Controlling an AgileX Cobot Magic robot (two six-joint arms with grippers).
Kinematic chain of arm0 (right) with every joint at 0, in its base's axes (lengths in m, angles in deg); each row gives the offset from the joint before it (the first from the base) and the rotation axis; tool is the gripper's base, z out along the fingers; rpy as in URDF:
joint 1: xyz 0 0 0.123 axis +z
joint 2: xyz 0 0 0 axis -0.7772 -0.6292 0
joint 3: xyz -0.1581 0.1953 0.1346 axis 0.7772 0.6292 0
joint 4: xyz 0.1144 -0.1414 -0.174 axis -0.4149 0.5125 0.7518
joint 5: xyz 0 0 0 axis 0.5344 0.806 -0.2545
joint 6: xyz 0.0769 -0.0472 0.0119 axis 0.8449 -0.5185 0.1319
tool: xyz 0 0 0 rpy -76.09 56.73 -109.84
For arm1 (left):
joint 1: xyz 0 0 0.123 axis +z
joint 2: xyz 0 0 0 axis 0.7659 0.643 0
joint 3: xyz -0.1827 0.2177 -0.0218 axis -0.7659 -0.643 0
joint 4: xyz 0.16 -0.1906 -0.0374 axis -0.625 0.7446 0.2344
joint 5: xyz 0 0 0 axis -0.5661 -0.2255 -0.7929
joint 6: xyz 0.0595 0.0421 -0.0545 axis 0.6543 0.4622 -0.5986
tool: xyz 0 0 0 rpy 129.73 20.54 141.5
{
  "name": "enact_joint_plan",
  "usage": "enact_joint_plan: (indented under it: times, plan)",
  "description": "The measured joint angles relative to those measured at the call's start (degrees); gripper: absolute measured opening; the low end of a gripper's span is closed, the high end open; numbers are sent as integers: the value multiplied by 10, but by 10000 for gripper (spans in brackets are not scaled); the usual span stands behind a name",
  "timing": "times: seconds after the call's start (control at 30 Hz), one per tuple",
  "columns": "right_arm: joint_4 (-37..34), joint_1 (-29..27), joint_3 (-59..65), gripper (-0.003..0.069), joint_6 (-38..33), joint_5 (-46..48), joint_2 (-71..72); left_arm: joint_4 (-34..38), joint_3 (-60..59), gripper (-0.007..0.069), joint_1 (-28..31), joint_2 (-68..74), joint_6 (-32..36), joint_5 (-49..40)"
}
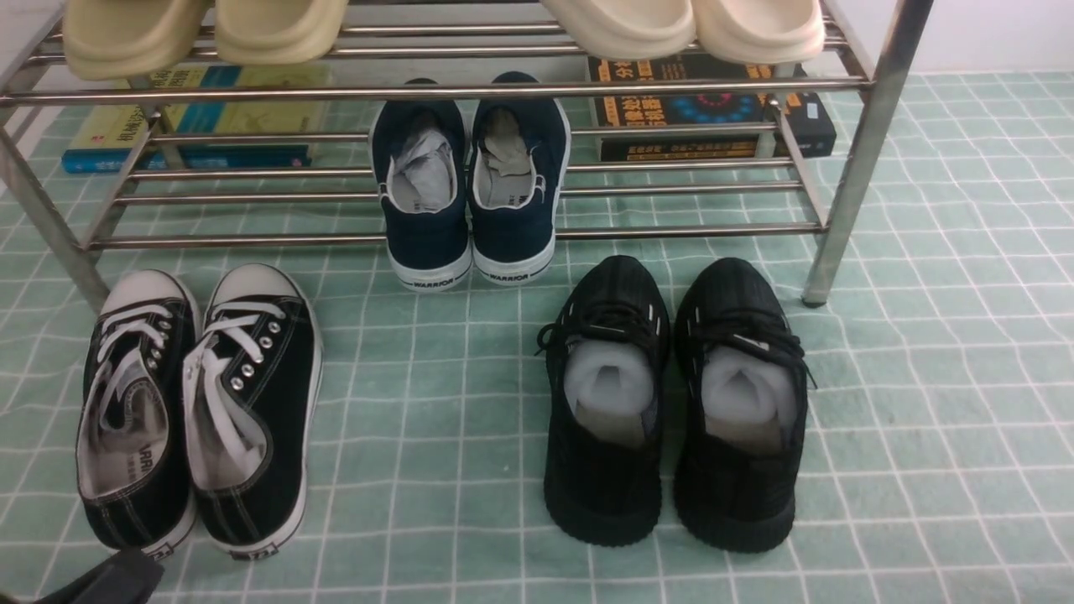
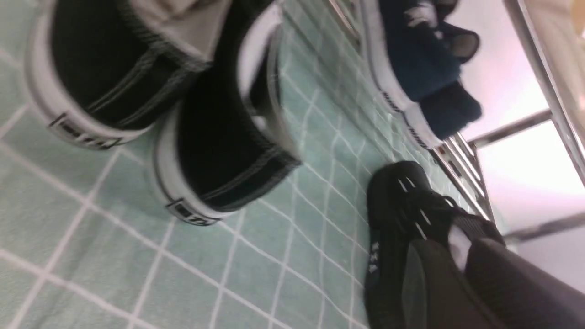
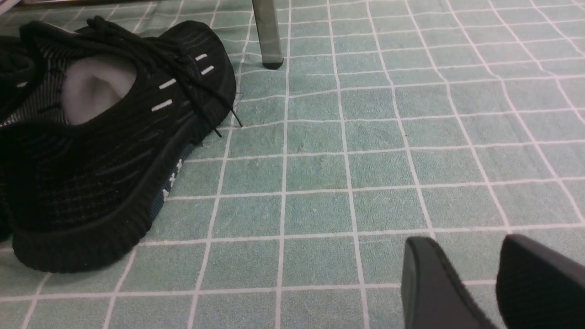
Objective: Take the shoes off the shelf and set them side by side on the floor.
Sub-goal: 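Grasp a shoe standing on the lower shelf of the shoe rack with the left gripper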
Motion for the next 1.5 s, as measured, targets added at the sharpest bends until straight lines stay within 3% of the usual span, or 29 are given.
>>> enact_joint_plan:
  times: [0.17,0.37,0.53,0.7,0.87,0.9,1.03,1.07,1.1,1.17,1.3,1.5]
  plan:
    - [0,0,0,239,0,0,0,-33,127,6,0,176,82,-103]
    - [0,0,0,239,0,0,0,-119,287,1,0,431,145,-209]
    - [0,0,0,239,0,0,0,-167,398,1,-2,609,164,-249]
    - [0,0,0,239,0,0,0,-179,493,1,-50,699,165,-268]
    - [0,0,0,239,0,0,0,-216,576,13,-118,760,103,-235]
    - [0,0,0,239,0,0,0,-238,600,33,-136,776,66,-199]
    - [0,0,0,239,0,0,0,-266,629,98,-146,801,21,-147]
    - [0,0,0,239,0,0,0,-273,643,158,-146,818,2,-125]
    - [0,0,0,239,0,0,0,-274,645,158,-146,818,0,-122]
    - [0,0,0,239,0,0,0,-276,662,274,-146,851,-25,-88]
    - [0,0,0,239,0,0,0,-263,674,377,-147,888,-35,-45]
    - [0,0,0,239,0,0,0,-245,674,419,-148,929,-36,24]
